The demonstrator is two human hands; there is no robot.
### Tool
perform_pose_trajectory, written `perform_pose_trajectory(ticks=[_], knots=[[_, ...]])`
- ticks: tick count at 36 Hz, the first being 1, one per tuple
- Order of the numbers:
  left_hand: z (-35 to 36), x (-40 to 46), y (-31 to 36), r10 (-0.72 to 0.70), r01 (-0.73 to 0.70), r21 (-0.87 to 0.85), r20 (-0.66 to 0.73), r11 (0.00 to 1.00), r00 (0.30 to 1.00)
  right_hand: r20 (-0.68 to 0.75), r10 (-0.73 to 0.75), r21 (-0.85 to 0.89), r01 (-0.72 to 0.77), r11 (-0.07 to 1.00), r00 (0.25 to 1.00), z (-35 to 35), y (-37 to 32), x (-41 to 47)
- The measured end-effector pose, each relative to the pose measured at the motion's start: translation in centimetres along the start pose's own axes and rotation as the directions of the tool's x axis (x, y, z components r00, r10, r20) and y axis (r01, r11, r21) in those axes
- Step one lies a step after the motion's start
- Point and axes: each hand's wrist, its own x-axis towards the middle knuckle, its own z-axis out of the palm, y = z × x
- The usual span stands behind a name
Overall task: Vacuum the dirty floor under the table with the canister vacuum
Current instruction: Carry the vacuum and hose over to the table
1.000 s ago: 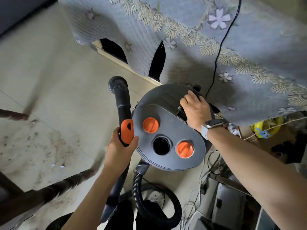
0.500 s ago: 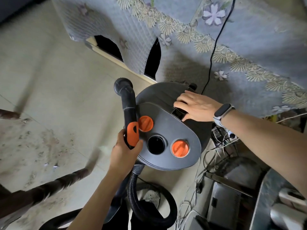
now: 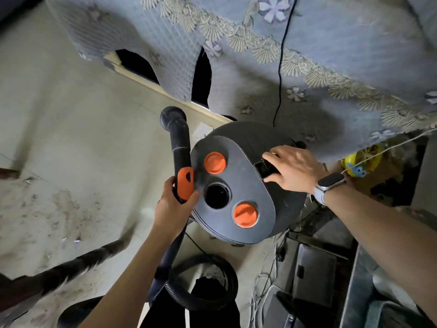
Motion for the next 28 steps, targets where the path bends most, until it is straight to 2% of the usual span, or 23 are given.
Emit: perform_pose_trajectory(ticks=[6,10,12,15,17,19,23,25,28], knots=[[-0.2,-0.4,0.2,0.005,-0.003,-0.099,0.017,0.995,1.0,-0.039,0.158,-0.018,-0.159,0.987,0.987,0.5,1.2,-2.7],[-0.7,-0.6,-0.3,-0.01,0.017,-0.187,0.037,0.982,0.999,0.032,0.321,-0.019,-0.32,0.947,0.947,-0.1,2.3,-2.9],[-1.0,-0.8,-0.5,-0.003,0.012,-0.192,0.048,0.981,0.999,0.123,0.406,-0.003,-0.409,0.913,0.905,-0.6,2.7,-2.7],[-1.5,-1.2,-0.5,0.012,0.003,-0.212,0.073,0.977,0.997,0.306,0.503,0.182,-0.569,0.802,0.808,-1.2,3.0,-2.0],[-1.7,-1.7,-0.4,0.017,0.003,-0.247,0.077,0.969,0.997,0.301,0.537,0.315,-0.613,0.724,0.788,-0.8,2.2,-1.8],[-2.0,-2.0,-0.2,0.019,0.002,-0.279,0.074,0.96,0.997,0.195,0.563,0.371,-0.592,0.716,0.803,-0.1,0.8,-1.9],[-2.4,-2.7,-0.3,0.012,0.013,-0.328,0.074,0.945,0.997,-0.069,0.519,0.345,-0.467,0.814,0.852,0.8,-4.4,-2.8],[-2.4,-3.0,-0.6,0.001,0.022,-0.344,0.066,0.939,0.998,-0.097,0.42,0.283,-0.379,0.881,0.902,0.9,-7.7,-2.9],[-2.5,-3.2,-1.3,-0.022,0.039,-0.355,0.051,0.934,0.998,-0.012,0.338,0.193,-0.33,0.924,0.941,2.4,-11.9,-2.8]])
